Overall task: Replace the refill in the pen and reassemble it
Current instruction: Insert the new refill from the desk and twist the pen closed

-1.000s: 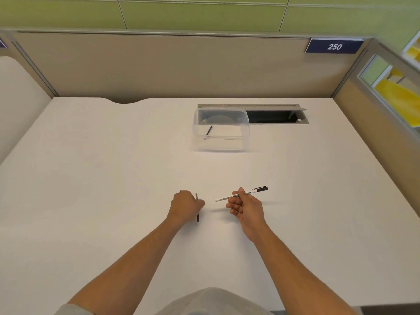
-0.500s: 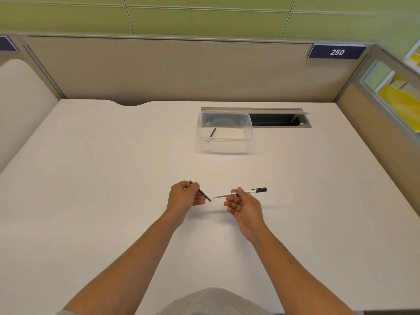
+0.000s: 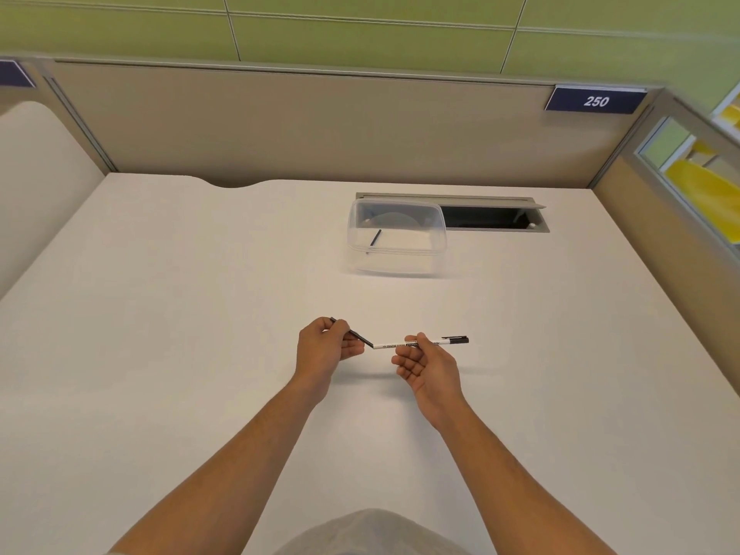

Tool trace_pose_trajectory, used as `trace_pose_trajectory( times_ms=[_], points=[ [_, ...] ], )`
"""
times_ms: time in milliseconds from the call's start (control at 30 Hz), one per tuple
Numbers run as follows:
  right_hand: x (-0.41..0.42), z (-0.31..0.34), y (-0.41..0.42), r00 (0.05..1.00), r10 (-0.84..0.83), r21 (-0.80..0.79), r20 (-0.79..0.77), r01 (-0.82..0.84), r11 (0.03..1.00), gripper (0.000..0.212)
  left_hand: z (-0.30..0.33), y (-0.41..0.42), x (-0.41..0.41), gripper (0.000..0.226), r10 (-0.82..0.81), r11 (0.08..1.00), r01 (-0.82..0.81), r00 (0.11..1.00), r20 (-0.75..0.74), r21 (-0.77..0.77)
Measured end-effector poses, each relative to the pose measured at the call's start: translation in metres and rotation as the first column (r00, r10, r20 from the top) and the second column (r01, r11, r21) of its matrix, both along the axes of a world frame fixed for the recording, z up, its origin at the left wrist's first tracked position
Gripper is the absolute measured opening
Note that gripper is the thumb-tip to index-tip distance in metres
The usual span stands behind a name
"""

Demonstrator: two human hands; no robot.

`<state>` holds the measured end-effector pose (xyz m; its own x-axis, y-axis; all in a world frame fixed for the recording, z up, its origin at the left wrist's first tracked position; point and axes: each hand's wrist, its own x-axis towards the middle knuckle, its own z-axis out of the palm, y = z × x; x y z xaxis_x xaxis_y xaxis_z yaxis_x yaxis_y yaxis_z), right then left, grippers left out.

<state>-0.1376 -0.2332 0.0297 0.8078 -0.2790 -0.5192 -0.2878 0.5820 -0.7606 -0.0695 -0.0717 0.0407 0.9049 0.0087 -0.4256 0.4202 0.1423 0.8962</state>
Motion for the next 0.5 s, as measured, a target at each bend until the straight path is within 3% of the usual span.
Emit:
trace_pose_trajectory(
  times_ms=[400, 500],
  points=[
    [0.0038, -0.0022, -0.0014, 0.997, -0.073, 0.112, -0.007, 0.073, 0.991, 0.021, -0.0028, -0.0049, -0.0034, 0.007, -0.018, 0.969, 0.006, 0.999, -0.043, -0.248],
    [0.0054, -0.0028, -0.0013, 0.997, -0.074, 0.126, -0.005, 0.074, 0.989, 0.022, -0.0038, -0.0081, -0.0057, 0.009, -0.076, 0.976, 0.067, 0.997, -0.034, -0.209]
  ],
)
